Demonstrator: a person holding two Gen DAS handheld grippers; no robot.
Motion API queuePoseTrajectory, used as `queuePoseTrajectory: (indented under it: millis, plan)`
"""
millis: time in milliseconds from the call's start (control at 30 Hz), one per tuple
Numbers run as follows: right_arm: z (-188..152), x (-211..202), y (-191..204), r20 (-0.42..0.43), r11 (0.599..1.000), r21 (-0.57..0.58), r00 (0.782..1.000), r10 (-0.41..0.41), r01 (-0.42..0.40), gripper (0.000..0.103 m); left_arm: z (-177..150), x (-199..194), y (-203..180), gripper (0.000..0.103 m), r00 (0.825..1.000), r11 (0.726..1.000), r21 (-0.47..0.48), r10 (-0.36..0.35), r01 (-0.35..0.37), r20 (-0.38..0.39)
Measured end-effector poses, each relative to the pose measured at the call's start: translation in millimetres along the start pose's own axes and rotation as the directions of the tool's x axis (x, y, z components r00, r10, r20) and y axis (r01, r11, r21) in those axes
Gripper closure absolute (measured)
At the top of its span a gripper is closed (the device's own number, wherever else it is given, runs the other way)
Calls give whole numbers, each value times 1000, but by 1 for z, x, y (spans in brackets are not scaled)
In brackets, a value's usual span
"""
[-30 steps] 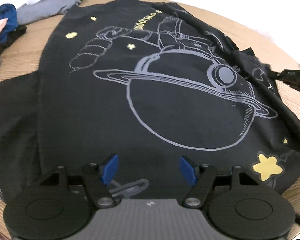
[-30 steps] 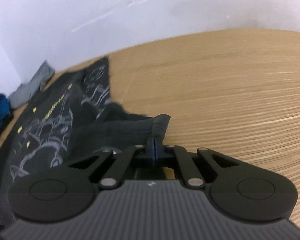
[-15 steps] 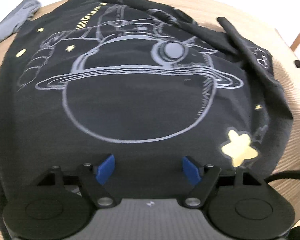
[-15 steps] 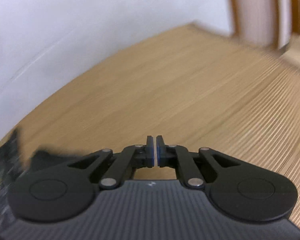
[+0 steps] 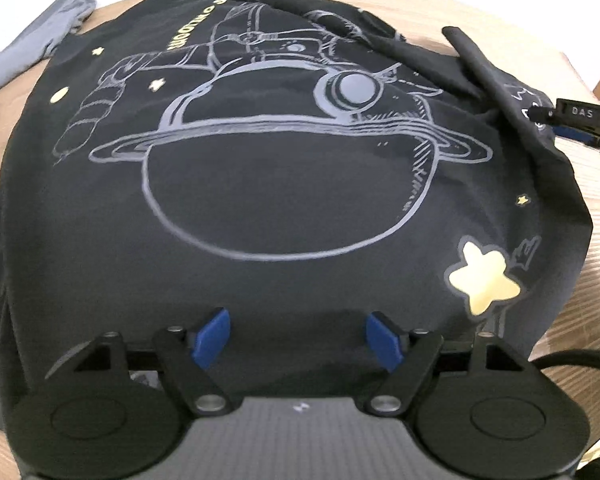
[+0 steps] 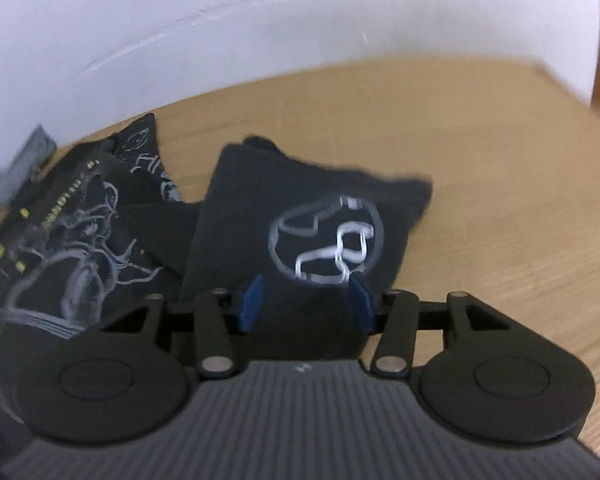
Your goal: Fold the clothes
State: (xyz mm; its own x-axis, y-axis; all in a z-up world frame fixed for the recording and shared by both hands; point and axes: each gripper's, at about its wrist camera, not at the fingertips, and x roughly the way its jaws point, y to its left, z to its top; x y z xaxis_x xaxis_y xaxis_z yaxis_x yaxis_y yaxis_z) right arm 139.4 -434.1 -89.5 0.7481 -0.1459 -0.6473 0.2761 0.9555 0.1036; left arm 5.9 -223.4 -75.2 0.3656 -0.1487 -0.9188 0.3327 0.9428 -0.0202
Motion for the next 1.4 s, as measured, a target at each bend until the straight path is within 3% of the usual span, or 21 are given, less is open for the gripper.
queuePoseTrajectory:
  millis: [67,133,200,233,267,400,467,533,600,633,733,800,833,867,900,967,1067,1133,1200,1400]
  plan:
    - [4,13,5,-14,999,-23,999,-48,48,49,-2,0,0,25,1000,1000,4,7,-7,2]
    - [6,28,4,-84,1000,-10,996,-25,24,43,-5,0,0,24,1000,1000,7,14,-14,3]
    - [3,30,14,-78,997,-70,996,-33,27,45,-7,0,-1,22,1000,1000,17,17,-17,3]
    - [2,28,17,-78,995,-97,997,-21,14,67,-7,0,-3,21,1000,1000,27,17,-17,3]
    - [0,25,19,-73,993,-116,997,1,-9,103,-7,0,-4,21,1000,999,31,11,-11,0]
    - [2,21,19,-33,975,-200,994,-105,96,100,-6,1,-17,20,1000,998,64,-2,2,-4]
    - [13,25,-10,-22,969,-156,980,-199,194,100,-6,0,-26,21,1000,995,100,-28,28,-2]
    - [29,31,-47,-16,948,-97,952,-306,304,100,-6,-2,-36,22,997,988,133,-81,81,-7]
    - [48,36,-89,6,896,-31,897,-443,443,100,-4,-4,-43,23,991,980,146,-134,133,-5]
    - [55,31,-107,3,897,35,897,-442,441,99,-3,-6,-45,23,989,978,146,-149,148,1]
    - [67,7,-154,-8,917,252,948,-317,309,96,1,-13,-43,23,988,978,148,-150,144,31]
    - [54,-10,-161,-20,943,300,989,-145,144,92,2,-19,-31,23,991,983,137,-130,122,46]
    - [45,-15,-159,-34,946,314,997,-76,83,85,1,-23,-22,23,992,986,127,-116,108,54]
    - [31,-23,-153,-46,943,333,999,-3,18,75,1,-27,-13,23,993,989,117,-102,94,62]
    - [14,-32,-146,-54,934,355,996,70,-47,71,1,-32,-4,23,994,991,107,-88,80,71]
    - [-18,-47,-126,-70,912,386,982,177,-137,57,-5,-45,21,23,994,994,96,-67,59,86]
    - [-58,-66,-85,-106,882,415,952,289,-222,54,-17,-64,48,23,995,991,131,-32,20,91]
    - [-76,-77,-61,-121,866,431,935,334,-253,54,-31,-75,68,23,996,984,180,3,-20,91]
    - [-84,-76,-32,-137,867,433,933,333,-245,55,-46,-82,87,23,996,973,225,23,-43,90]
    - [-86,-79,14,-145,900,408,962,231,-154,54,-100,-88,134,23,997,950,310,17,-38,70]
